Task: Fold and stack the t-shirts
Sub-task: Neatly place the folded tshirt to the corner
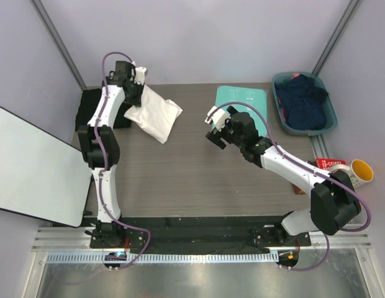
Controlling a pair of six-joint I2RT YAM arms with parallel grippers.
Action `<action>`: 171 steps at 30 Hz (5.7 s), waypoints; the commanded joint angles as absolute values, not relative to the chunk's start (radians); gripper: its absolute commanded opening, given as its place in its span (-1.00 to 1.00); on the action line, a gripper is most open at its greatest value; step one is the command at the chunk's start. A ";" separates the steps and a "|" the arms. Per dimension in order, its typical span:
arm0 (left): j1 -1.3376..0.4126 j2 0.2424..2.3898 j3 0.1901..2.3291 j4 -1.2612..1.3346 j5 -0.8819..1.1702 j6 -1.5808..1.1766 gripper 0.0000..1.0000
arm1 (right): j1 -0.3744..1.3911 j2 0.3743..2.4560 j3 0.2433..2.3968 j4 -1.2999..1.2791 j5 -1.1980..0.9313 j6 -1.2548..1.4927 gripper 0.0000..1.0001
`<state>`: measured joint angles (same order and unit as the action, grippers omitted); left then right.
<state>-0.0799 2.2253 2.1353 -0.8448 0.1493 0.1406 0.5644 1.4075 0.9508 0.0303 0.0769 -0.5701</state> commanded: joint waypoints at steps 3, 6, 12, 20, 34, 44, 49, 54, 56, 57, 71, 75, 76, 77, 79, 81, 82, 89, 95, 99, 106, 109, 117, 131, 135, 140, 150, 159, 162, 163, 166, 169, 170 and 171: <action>-0.037 2.335 2.348 -0.880 0.040 0.297 -1.00 | 0.558 1.374 0.953 0.089 0.066 -0.571 1.00; -0.034 2.385 2.419 -0.876 0.009 0.350 -1.00 | 0.560 1.376 0.956 0.087 0.066 -0.569 0.99; -0.009 2.381 2.436 -0.770 -0.084 0.399 -1.00 | 0.560 1.379 0.962 0.077 0.069 -0.568 1.00; 0.064 2.327 2.439 -0.641 -0.187 0.472 -0.99 | 0.560 1.385 0.968 0.072 0.067 -0.565 0.99; 0.152 2.264 2.369 -0.477 -0.261 0.486 -0.99 | 0.560 1.419 1.000 0.066 0.043 -0.552 1.00; 0.167 2.198 2.306 -0.381 -0.294 0.445 -1.00 | 0.560 1.425 1.006 0.074 0.023 -0.548 1.00; 0.170 2.158 2.177 -0.302 -0.331 0.463 -1.00 | 0.560 1.427 1.014 0.072 0.021 -0.552 0.99; 0.170 2.168 2.087 -0.278 -0.384 0.482 -0.99 | 0.560 1.422 1.011 0.075 0.021 -0.558 0.99; 0.169 2.140 2.051 -0.272 -0.355 0.474 -0.99 | 0.560 1.422 1.006 0.074 0.021 -0.558 0.99; 0.170 2.129 2.033 -0.268 -0.330 0.469 -1.00 | 0.560 1.419 1.005 0.074 0.021 -0.557 0.99; 0.009 2.066 2.131 -0.416 -0.233 0.459 -1.00 | 0.560 1.390 0.970 0.094 0.014 -0.555 0.99; -0.064 2.048 2.148 -0.436 -0.224 0.445 -1.00 | 0.560 1.374 0.951 0.103 0.014 -0.557 0.99; -0.071 2.045 2.160 -0.436 -0.222 0.436 -1.00 | 0.560 1.370 0.948 0.104 0.012 -0.557 0.99; -0.080 2.045 2.166 -0.437 -0.232 0.433 -1.00 | 0.560 1.368 0.945 0.106 0.014 -0.557 0.99; -0.083 2.060 2.203 -0.434 -0.248 0.425 -0.99 | 0.560 1.362 0.940 0.106 0.012 -0.557 0.99; -0.080 2.091 2.230 -0.425 -0.304 0.428 -1.00 | 0.560 1.359 0.936 0.109 0.014 -0.558 0.99; -0.077 2.100 2.246 -0.419 -0.320 0.431 -1.00 | 0.560 1.359 0.934 0.109 0.014 -0.558 0.99; -0.025 2.206 2.276 -0.423 -0.397 0.388 -1.00 | 0.560 1.353 0.934 0.104 0.014 -0.561 0.99; -0.023 2.215 2.270 -0.433 -0.384 0.362 -1.00 | 0.560 1.353 0.930 0.101 0.015 -0.565 0.99; -0.048 2.212 2.312 -0.477 -0.364 0.361 -0.99 | 0.560 1.356 0.925 0.110 0.014 -0.566 0.99; -0.064 2.183 2.349 -0.641 -0.224 0.166 -0.99 | 0.560 1.364 0.930 0.113 0.014 -0.566 0.99; -0.052 2.186 2.362 -0.670 -0.177 0.082 -1.00 | 0.560 1.373 0.936 0.107 0.012 -0.563 0.99; -0.026 2.189 2.391 -0.640 -0.097 -0.024 -1.00 | 0.560 1.388 0.963 0.091 0.012 -0.558 0.99; -0.058 2.177 2.452 -0.649 -0.009 -0.140 -1.00 | 0.560 1.378 0.965 0.081 -0.018 -0.568 0.99; -0.013 2.201 2.428 -0.629 0.052 -0.126 -1.00 | 0.560 1.368 0.959 0.077 -0.017 -0.568 0.99; 0.092 2.287 2.448 -0.621 0.092 -0.110 -1.00 | 0.560 1.359 0.954 0.060 -0.012 -0.568 0.99; 0.268 2.439 2.399 -0.632 0.184 -0.005 -1.00 | 0.560 1.376 1.000 0.006 -0.029 -0.557 0.99; 0.285 2.424 2.261 -0.502 0.009 0.189 0.75 | 0.592 1.379 1.022 -0.049 -0.037 -0.545 0.99; 0.285 2.392 2.209 -0.434 -0.092 0.180 1.00 | 0.603 1.379 1.019 -0.060 -0.038 -0.540 0.99; 0.285 2.379 2.191 -0.416 -0.104 0.172 1.00 | 0.604 1.378 1.019 -0.063 -0.038 -0.540 0.99; 0.284 2.323 2.108 -0.351 -0.104 0.149 1.00 | 0.612 1.376 1.016 -0.067 -0.037 -0.548 0.99; 0.284 2.263 2.037 -0.296 -0.107 0.123 1.00 | 0.614 1.373 1.019 -0.071 -0.034 -0.554 0.99; 0.285 2.244 2.022 -0.273 -0.115 0.114 0.99 | 0.614 1.370 1.017 -0.071 -0.032 -0.558 0.99; 0.285 2.211 1.985 -0.259 -0.127 0.103 1.00 | 0.614 1.368 1.014 -0.074 -0.035 -0.558 0.99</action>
